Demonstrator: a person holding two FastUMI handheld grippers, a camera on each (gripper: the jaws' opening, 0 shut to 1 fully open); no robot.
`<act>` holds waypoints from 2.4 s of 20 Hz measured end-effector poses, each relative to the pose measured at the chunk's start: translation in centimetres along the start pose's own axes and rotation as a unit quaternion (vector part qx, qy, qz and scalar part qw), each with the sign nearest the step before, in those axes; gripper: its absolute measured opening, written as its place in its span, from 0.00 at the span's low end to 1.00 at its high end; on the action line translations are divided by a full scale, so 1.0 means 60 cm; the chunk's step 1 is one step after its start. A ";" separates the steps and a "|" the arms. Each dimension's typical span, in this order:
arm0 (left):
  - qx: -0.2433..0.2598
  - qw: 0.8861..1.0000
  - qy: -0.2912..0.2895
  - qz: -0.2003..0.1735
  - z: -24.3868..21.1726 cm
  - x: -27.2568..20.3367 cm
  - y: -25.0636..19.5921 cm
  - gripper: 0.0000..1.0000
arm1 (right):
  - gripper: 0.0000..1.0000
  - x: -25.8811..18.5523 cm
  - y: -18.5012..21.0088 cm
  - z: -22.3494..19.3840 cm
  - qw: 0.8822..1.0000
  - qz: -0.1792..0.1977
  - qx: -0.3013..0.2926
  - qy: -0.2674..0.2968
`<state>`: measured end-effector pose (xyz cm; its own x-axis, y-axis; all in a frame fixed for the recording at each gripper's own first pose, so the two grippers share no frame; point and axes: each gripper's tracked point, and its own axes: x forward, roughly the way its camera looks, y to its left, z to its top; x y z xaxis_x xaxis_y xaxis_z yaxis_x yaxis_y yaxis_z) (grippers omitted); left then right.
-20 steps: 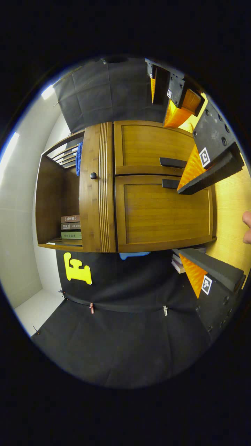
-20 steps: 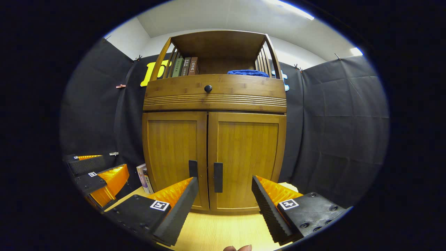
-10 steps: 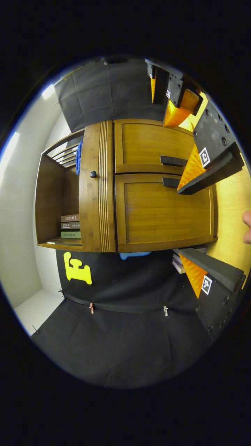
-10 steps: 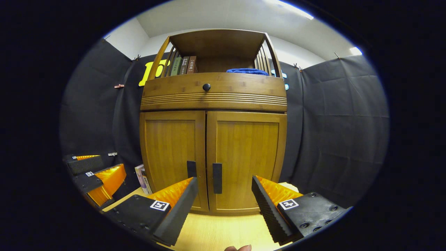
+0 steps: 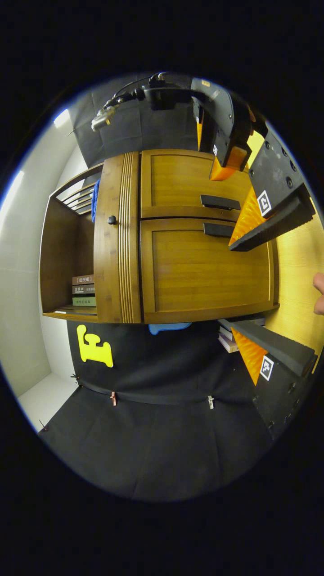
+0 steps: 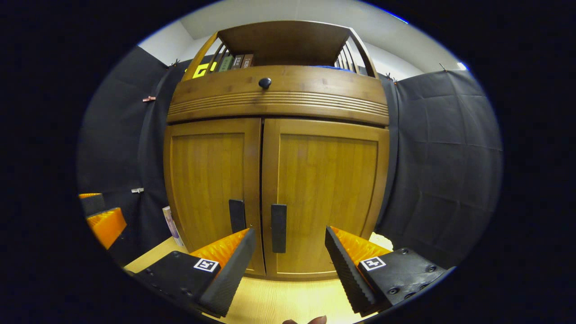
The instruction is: Open the right door of the double-door shoe cabinet with the right hand, and open the left door with the left hand.
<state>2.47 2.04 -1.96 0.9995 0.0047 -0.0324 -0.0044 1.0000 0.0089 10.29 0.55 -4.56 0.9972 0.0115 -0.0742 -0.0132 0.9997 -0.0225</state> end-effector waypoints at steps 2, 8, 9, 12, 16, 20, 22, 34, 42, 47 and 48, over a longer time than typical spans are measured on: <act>0.003 1.000 0.004 0.001 -0.007 0.009 0.009 0.99 | 0.98 0.019 0.000 -0.009 1.000 0.003 0.002 0.000; 0.004 1.000 0.009 0.005 -0.012 0.032 0.032 0.99 | 0.98 0.077 -0.004 -0.079 0.999 0.008 0.016 0.028; 0.004 1.000 0.009 0.004 -0.015 0.034 0.035 0.99 | 0.98 0.087 -0.002 -0.087 0.999 0.008 0.016 0.031; 0.004 1.000 0.010 0.003 -0.017 0.040 0.042 0.99 | 0.98 0.131 0.005 -0.110 0.999 0.012 0.020 0.044; 0.006 1.000 0.014 0.003 -0.025 0.039 0.053 0.99 | 0.67 0.168 0.010 -0.126 0.998 0.005 0.033 0.062; 0.006 1.000 0.018 0.008 -0.029 0.034 0.067 0.99 | 0.41 0.178 0.008 -0.128 0.997 -0.010 0.037 0.064; 0.002 1.000 0.023 0.013 -0.038 0.030 0.074 0.99 | 0.37 0.175 0.006 -0.130 0.997 -0.024 0.035 0.065; -0.014 0.999 0.019 0.031 -0.030 -0.015 0.081 0.96 | 0.26 0.082 -0.010 -0.128 0.995 0.020 0.067 0.072; -0.003 0.999 0.019 0.033 -0.029 -0.058 0.053 0.96 | 0.26 0.004 -0.046 -0.130 0.991 0.040 0.102 0.075; -0.002 0.999 0.018 0.032 -0.027 -0.072 0.038 0.99 | 0.26 -0.048 -0.081 -0.138 0.991 0.033 0.103 0.079; -0.002 0.999 0.016 0.031 -0.024 -0.073 0.032 0.99 | 0.26 -0.052 -0.085 -0.137 0.991 0.030 0.101 0.079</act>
<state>-1.99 3.98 -3.21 0.9958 0.0663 -0.0636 -0.0660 0.9978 0.0083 6.61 -4.78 -12.41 0.9706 0.0838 -0.2256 -0.0415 0.9816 0.1864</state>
